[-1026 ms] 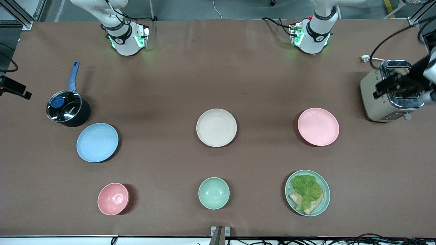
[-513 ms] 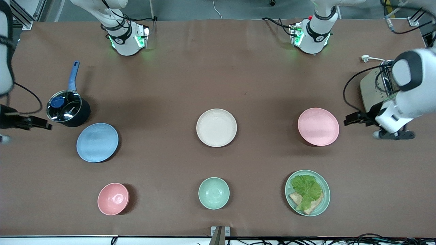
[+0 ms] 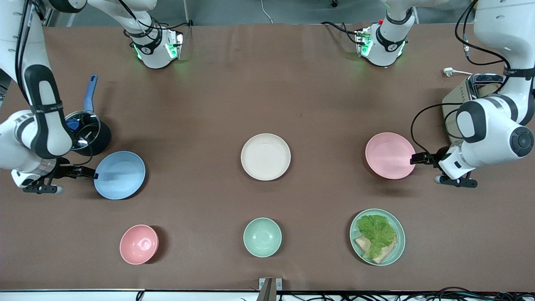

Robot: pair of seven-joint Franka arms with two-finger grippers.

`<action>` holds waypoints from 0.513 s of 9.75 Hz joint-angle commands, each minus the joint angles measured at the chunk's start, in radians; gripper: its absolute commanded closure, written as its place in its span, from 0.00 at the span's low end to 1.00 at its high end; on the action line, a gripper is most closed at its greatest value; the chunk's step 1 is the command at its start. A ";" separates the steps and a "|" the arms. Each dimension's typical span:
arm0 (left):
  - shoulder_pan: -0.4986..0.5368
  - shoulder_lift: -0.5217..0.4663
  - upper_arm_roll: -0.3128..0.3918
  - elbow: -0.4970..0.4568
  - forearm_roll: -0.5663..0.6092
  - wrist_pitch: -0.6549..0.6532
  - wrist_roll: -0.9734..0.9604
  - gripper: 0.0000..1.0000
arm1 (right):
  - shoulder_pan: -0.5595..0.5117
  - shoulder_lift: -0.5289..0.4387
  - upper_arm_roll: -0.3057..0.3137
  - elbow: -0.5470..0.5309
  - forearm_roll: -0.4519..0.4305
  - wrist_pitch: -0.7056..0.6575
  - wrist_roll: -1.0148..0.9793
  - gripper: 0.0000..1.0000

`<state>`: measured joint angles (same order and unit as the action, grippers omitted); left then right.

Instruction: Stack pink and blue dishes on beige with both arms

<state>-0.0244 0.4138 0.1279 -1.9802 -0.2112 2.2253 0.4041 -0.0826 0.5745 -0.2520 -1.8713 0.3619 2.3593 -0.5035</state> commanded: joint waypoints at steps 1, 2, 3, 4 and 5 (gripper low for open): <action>0.001 0.026 0.010 -0.093 -0.075 0.066 0.114 0.06 | 0.010 -0.018 0.003 -0.052 0.077 0.015 -0.033 0.14; 0.004 0.033 0.019 -0.106 -0.141 0.066 0.154 0.19 | 0.009 -0.016 0.004 -0.063 0.084 0.015 -0.033 0.27; 0.004 0.051 0.025 -0.106 -0.169 0.066 0.185 0.34 | 0.010 -0.016 0.004 -0.065 0.084 0.011 -0.033 0.39; 0.004 0.060 0.025 -0.106 -0.189 0.068 0.186 0.49 | 0.006 -0.015 0.004 -0.068 0.084 0.009 -0.039 0.57; 0.006 0.065 0.027 -0.108 -0.201 0.069 0.186 0.65 | 0.006 -0.015 0.004 -0.066 0.086 0.002 -0.038 0.86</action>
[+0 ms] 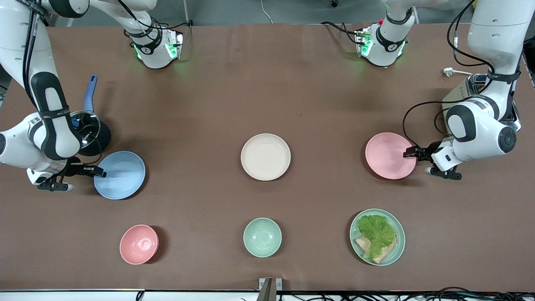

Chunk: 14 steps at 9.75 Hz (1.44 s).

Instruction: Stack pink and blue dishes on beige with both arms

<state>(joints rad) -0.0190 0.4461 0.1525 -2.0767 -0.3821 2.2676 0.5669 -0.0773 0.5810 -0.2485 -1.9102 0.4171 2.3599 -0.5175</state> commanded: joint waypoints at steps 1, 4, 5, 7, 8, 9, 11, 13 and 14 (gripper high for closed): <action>0.001 0.034 0.002 -0.014 -0.032 0.038 0.024 0.77 | -0.002 -0.021 0.000 -0.026 0.034 -0.005 -0.024 0.99; 0.008 0.014 0.002 -0.029 -0.037 0.058 0.021 1.00 | 0.001 -0.021 -0.003 0.003 0.029 -0.005 -0.067 0.99; 0.013 -0.019 0.002 -0.028 -0.035 0.053 0.013 1.00 | 0.001 -0.027 -0.009 0.029 0.022 -0.054 -0.091 0.99; 0.005 -0.123 -0.039 -0.028 -0.034 -0.017 -0.034 1.00 | 0.002 -0.044 -0.050 0.136 0.019 -0.277 -0.082 0.99; 0.011 -0.162 -0.103 -0.028 -0.034 -0.052 -0.097 1.00 | 0.004 -0.078 -0.061 0.170 0.019 -0.356 -0.026 0.99; 0.010 -0.187 -0.184 -0.026 -0.032 -0.053 -0.217 1.00 | 0.010 -0.119 -0.061 0.209 0.008 -0.439 0.075 0.99; 0.007 -0.167 -0.371 0.001 -0.017 -0.039 -0.492 1.00 | 0.051 -0.180 -0.049 0.316 -0.091 -0.607 0.321 0.99; -0.006 -0.045 -0.526 0.120 0.049 -0.011 -0.751 1.00 | 0.073 -0.260 0.038 0.300 -0.100 -0.665 0.478 0.99; -0.013 0.030 -0.597 0.179 0.162 0.007 -0.927 1.00 | 0.074 -0.306 0.101 0.251 -0.103 -0.657 0.569 0.99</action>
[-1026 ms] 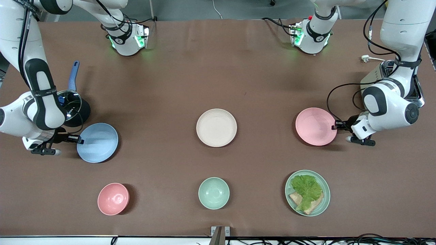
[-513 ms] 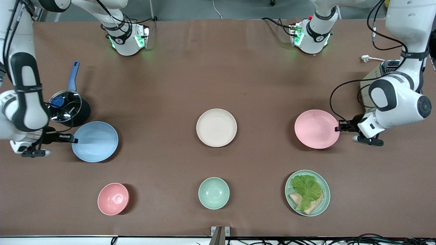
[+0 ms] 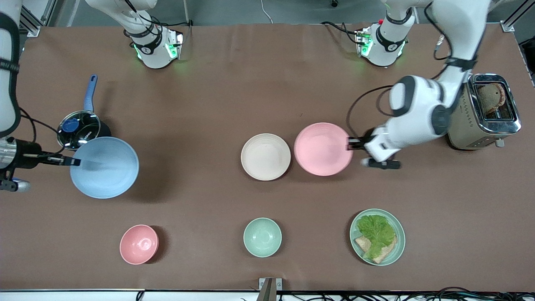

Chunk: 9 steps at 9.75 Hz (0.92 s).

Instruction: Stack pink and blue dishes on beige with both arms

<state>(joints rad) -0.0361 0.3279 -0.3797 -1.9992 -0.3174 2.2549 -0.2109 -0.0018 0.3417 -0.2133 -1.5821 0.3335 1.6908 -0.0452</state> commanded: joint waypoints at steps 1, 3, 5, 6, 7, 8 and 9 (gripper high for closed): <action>-0.005 0.221 -0.120 0.153 0.177 0.035 -0.292 1.00 | -0.001 -0.104 0.133 -0.117 -0.049 0.015 0.178 0.99; -0.016 0.299 -0.206 0.175 0.321 0.109 -0.498 1.00 | -0.001 -0.127 0.274 -0.171 -0.093 0.053 0.347 0.99; -0.054 0.322 -0.226 0.174 0.444 0.130 -0.650 0.99 | -0.003 -0.122 0.388 -0.243 -0.093 0.178 0.456 0.99; -0.073 0.339 -0.228 0.175 0.481 0.147 -0.712 0.99 | -0.003 -0.118 0.429 -0.271 -0.093 0.226 0.509 0.99; -0.091 0.368 -0.232 0.178 0.529 0.197 -0.769 0.94 | -0.001 -0.118 0.471 -0.297 -0.093 0.265 0.562 0.99; -0.090 0.372 -0.234 0.178 0.570 0.202 -0.828 0.74 | -0.003 -0.116 0.512 -0.315 -0.091 0.294 0.605 0.99; -0.096 0.364 -0.235 0.181 0.577 0.203 -0.861 0.16 | -0.001 -0.112 0.552 -0.331 -0.091 0.328 0.640 0.99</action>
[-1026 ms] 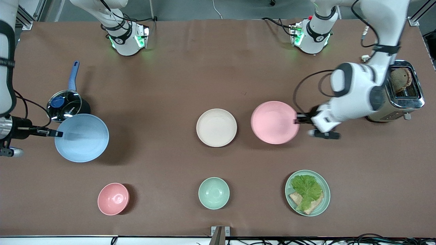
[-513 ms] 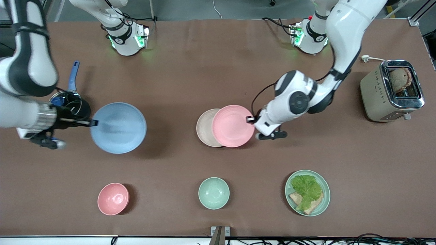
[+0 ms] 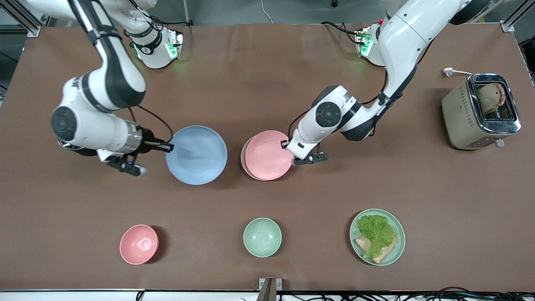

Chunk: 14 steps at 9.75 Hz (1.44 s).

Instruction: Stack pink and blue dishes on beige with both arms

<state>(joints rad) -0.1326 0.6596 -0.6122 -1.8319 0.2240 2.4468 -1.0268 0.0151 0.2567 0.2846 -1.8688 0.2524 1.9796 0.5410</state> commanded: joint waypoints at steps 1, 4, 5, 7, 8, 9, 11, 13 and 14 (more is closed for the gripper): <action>-0.005 -0.003 -0.003 0.000 0.052 0.005 -0.047 0.00 | -0.018 -0.008 0.086 -0.056 -0.010 0.083 0.110 0.99; 0.037 -0.188 0.015 -0.041 0.051 -0.214 0.141 0.00 | 0.000 0.102 0.188 -0.061 -0.010 0.247 0.243 0.98; 0.057 -0.242 0.034 -0.041 0.051 -0.283 0.210 0.00 | 0.023 0.137 0.192 -0.062 -0.010 0.299 0.258 0.98; 0.056 -0.360 0.153 -0.038 0.034 -0.353 0.398 0.00 | 0.081 0.199 0.194 -0.067 -0.010 0.421 0.316 0.97; 0.053 -0.417 0.214 -0.035 0.029 -0.389 0.460 0.00 | 0.097 0.217 0.194 -0.066 -0.010 0.444 0.326 0.97; 0.053 -0.469 0.268 -0.026 0.028 -0.414 0.546 0.00 | 0.104 0.220 0.194 -0.067 -0.010 0.447 0.329 0.96; 0.054 -0.543 0.359 0.009 -0.059 -0.451 0.724 0.00 | 0.115 0.225 0.203 -0.070 -0.010 0.450 0.341 0.95; 0.053 -0.636 0.452 0.019 -0.138 -0.498 0.847 0.00 | 0.137 0.230 0.203 -0.073 -0.010 0.456 0.361 0.95; 0.050 -0.661 0.494 0.052 -0.176 -0.568 0.928 0.00 | 0.138 0.230 0.203 -0.079 -0.012 0.456 0.361 0.91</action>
<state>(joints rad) -0.0721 0.0271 -0.1640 -1.7815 0.0941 1.9424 -0.1761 0.1489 0.4909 0.4802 -1.9337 0.2525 2.4230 0.8727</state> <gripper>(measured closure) 0.000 0.925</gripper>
